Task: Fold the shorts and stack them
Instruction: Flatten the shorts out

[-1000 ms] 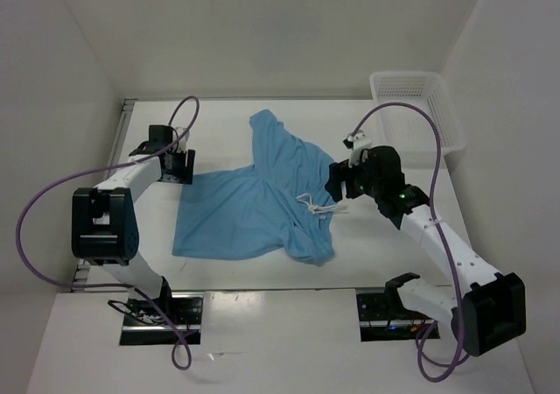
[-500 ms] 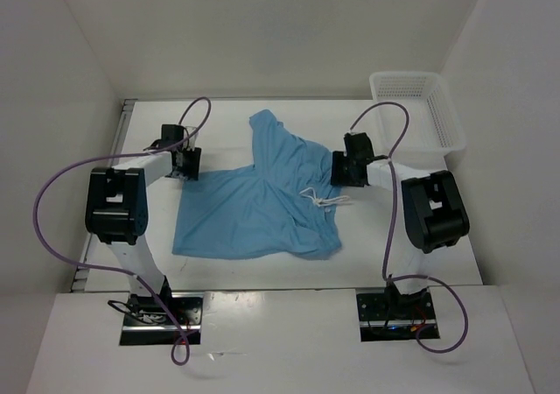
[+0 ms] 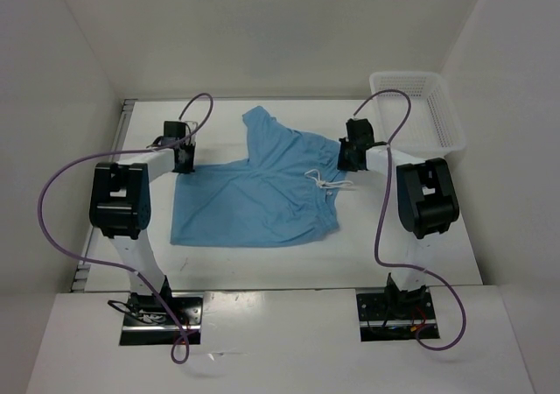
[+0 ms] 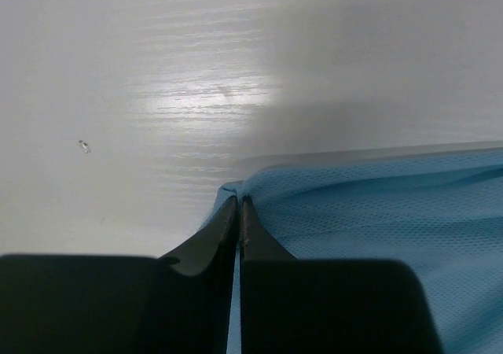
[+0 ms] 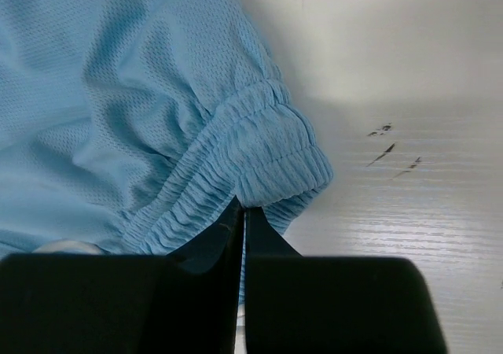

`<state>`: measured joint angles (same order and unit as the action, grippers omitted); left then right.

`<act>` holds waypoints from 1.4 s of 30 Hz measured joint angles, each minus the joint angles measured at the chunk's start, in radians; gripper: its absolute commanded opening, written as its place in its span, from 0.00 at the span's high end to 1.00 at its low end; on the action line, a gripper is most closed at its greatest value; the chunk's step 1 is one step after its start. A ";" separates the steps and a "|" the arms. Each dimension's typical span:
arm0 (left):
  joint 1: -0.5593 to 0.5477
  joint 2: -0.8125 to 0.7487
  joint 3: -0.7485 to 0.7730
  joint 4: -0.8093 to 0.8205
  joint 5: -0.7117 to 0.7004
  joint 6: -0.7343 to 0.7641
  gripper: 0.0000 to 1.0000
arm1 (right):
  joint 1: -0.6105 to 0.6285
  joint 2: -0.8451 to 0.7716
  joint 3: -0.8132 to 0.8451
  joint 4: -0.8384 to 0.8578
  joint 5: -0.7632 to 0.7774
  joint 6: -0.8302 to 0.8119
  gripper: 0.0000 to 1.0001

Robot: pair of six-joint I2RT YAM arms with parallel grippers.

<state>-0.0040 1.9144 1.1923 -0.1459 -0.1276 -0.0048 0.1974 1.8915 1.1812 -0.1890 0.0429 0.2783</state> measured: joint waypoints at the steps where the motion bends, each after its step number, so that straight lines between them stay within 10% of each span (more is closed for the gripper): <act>1: 0.002 0.000 0.000 -0.003 -0.005 0.000 0.93 | -0.002 0.000 0.000 0.000 0.002 -0.004 1.00; 3: 0.004 -0.004 -0.001 -0.014 -0.010 0.000 0.75 | -0.004 0.000 0.000 0.001 -0.003 -0.016 0.97; 7: 0.011 -0.051 -0.001 -0.132 0.027 0.006 0.24 | 0.000 -0.003 0.000 0.002 -0.032 -0.039 0.53; 12: -0.017 -0.084 0.197 -0.297 0.130 0.002 0.19 | 0.009 -0.029 0.000 0.014 -0.075 -0.064 0.27; 28: -0.237 0.572 0.992 -0.320 0.264 0.002 0.15 | 0.010 -0.066 -0.028 0.071 -0.100 -0.063 0.28; 33: -0.246 0.785 1.369 -0.461 0.256 0.002 0.23 | 0.010 -0.068 -0.039 0.076 -0.090 -0.063 0.31; 42: -0.260 0.966 1.744 -0.728 0.268 0.002 0.93 | 0.010 -0.068 -0.042 0.077 -0.049 -0.055 0.31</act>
<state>-0.2642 2.8807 2.9368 -0.8738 0.1402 -0.0032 0.2073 1.8240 1.1397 -0.1116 -0.0063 0.2230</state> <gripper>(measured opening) 0.194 0.695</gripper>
